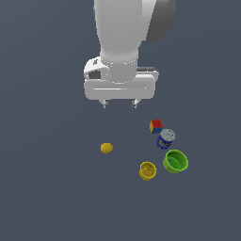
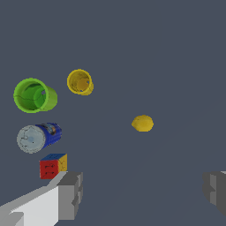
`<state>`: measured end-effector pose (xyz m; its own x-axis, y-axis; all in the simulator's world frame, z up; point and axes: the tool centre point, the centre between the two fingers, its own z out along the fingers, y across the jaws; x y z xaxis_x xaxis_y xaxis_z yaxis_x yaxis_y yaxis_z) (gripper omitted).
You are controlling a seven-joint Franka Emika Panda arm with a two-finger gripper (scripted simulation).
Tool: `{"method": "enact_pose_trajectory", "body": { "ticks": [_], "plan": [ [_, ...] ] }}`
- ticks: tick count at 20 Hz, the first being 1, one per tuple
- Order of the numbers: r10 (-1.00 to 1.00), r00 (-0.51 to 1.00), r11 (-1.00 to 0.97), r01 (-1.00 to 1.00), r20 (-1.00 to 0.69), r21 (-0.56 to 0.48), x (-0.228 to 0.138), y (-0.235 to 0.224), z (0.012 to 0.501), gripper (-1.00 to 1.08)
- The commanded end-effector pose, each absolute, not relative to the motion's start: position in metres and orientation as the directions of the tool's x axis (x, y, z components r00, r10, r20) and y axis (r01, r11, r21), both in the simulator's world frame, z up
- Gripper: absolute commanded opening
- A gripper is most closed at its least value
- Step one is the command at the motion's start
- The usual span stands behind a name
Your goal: Pick up a designated object from a clutter of objects.
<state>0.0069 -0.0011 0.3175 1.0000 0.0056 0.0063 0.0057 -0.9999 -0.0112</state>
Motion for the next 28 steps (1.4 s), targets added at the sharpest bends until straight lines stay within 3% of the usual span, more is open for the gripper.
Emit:
{"method": "enact_pose_trajectory", "body": {
  "ticks": [1,16,28],
  "plan": [
    [0.006,1.000,-1.000,0.006,0.006,-0.011,0.007,-0.001,0.318,1.00],
    [0.060,0.998,-0.998,0.060,0.009,0.019,0.008,0.018,0.324,1.00],
    [0.155,0.988,-0.988,0.155,0.005,0.029,0.020,0.096,0.249,1.00]
  ]
}}
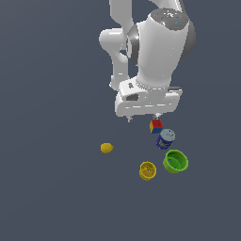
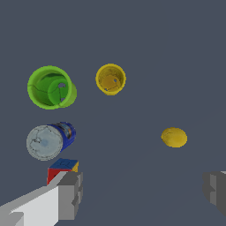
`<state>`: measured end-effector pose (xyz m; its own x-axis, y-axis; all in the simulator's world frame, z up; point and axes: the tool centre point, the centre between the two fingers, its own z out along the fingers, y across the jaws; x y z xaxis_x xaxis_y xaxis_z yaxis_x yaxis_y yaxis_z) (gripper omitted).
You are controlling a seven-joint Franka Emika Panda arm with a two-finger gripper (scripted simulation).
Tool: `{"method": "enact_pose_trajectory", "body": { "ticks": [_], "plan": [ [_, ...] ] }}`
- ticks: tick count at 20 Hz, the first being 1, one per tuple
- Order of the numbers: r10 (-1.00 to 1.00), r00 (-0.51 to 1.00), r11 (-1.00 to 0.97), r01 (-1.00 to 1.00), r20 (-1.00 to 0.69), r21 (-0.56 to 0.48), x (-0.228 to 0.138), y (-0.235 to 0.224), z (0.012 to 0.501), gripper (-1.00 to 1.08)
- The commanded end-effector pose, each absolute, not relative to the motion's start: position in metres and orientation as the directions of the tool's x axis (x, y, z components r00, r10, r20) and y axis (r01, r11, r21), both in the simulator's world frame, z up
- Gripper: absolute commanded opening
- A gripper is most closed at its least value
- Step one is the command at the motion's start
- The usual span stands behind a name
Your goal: Pick up a designated object from a clutter of objects.
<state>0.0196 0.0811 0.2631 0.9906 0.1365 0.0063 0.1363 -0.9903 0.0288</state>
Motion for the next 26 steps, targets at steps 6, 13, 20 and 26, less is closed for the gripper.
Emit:
{"method": "enact_pose_trajectory", "body": {
  "ticks": [6,13,20,26],
  "plan": [
    [0.235,0.972,-0.972,0.235,0.003,0.022,0.011,0.164,0.186,1.00],
    [0.294,0.956,-0.956,0.294,0.001,0.007,-0.006,0.215,0.140,1.00],
    [0.314,0.949,-0.949,0.314,0.000,0.000,-0.014,0.232,0.124,1.00],
    [0.313,0.950,-0.950,0.313,-0.001,0.001,-0.014,0.230,0.117,1.00]
  ]
}}
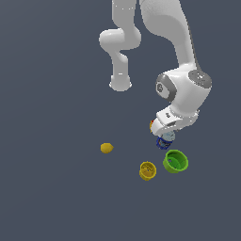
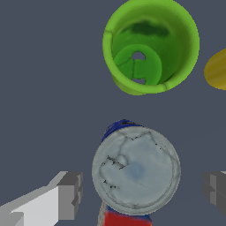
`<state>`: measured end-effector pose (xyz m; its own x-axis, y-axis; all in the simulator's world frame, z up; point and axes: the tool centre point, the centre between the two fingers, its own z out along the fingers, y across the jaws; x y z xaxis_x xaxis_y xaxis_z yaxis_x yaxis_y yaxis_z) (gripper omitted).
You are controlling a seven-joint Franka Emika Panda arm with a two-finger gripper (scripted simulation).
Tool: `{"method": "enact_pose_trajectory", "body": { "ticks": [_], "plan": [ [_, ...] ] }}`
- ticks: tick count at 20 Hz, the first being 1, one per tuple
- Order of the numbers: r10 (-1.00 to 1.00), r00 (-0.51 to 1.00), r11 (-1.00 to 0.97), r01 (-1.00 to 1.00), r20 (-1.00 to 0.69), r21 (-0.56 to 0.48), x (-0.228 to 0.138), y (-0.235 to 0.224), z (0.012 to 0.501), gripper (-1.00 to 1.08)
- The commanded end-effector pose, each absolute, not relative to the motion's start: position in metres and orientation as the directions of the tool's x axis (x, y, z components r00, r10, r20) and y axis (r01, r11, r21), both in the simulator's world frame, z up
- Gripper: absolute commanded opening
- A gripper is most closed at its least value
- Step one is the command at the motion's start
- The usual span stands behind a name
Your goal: Pick up a designated object from a clutter of objects.
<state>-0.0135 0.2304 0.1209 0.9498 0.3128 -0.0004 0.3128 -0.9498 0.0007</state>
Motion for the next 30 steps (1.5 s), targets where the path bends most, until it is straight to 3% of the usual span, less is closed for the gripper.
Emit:
{"method": "enact_pose_trajectory", "body": {
  "ticks": [1,13,14,30],
  "plan": [
    [0.313,0.950,-0.950,0.313,-0.001,0.000,-0.014,0.231,0.113,1.00],
    [0.314,0.949,-0.949,0.314,0.000,0.000,-0.014,0.232,0.074,1.00],
    [0.314,0.949,-0.949,0.314,0.000,0.000,-0.014,0.232,0.074,-1.00],
    [0.314,0.949,-0.949,0.314,-0.001,0.000,-0.012,0.229,0.087,-1.00]
  ]
}}
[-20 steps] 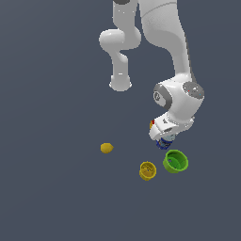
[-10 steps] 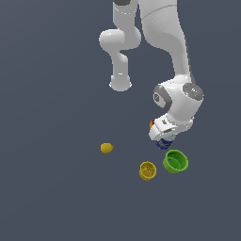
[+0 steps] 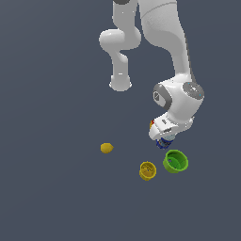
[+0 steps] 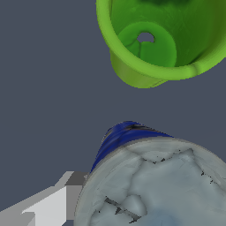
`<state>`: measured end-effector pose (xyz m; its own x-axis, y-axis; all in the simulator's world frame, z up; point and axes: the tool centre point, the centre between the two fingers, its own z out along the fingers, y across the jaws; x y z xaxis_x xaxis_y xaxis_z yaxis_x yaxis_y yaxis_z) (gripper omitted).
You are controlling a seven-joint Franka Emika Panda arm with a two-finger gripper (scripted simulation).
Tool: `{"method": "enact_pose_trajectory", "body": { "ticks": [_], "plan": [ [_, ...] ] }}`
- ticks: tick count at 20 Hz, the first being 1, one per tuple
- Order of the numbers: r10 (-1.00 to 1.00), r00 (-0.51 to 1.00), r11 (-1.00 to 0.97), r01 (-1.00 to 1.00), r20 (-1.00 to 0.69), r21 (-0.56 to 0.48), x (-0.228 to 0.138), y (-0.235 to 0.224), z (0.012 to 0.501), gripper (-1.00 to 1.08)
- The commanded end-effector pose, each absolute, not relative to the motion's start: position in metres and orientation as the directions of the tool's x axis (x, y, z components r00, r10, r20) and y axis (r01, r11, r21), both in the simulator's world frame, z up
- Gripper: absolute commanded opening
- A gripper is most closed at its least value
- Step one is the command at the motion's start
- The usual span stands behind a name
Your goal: Pick up a designated object from a clutter of objects.
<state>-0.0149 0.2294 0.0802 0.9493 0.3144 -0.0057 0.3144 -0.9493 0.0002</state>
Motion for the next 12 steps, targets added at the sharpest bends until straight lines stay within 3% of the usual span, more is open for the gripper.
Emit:
{"method": "enact_pose_trajectory", "body": {
  "ticks": [1,12],
  "plan": [
    [0.314,0.949,-0.949,0.314,-0.001,0.000,-0.011,0.228,0.091,-1.00],
    [0.315,0.949,-0.949,0.315,-0.001,-0.001,0.007,0.208,0.173,-1.00]
  ]
}}
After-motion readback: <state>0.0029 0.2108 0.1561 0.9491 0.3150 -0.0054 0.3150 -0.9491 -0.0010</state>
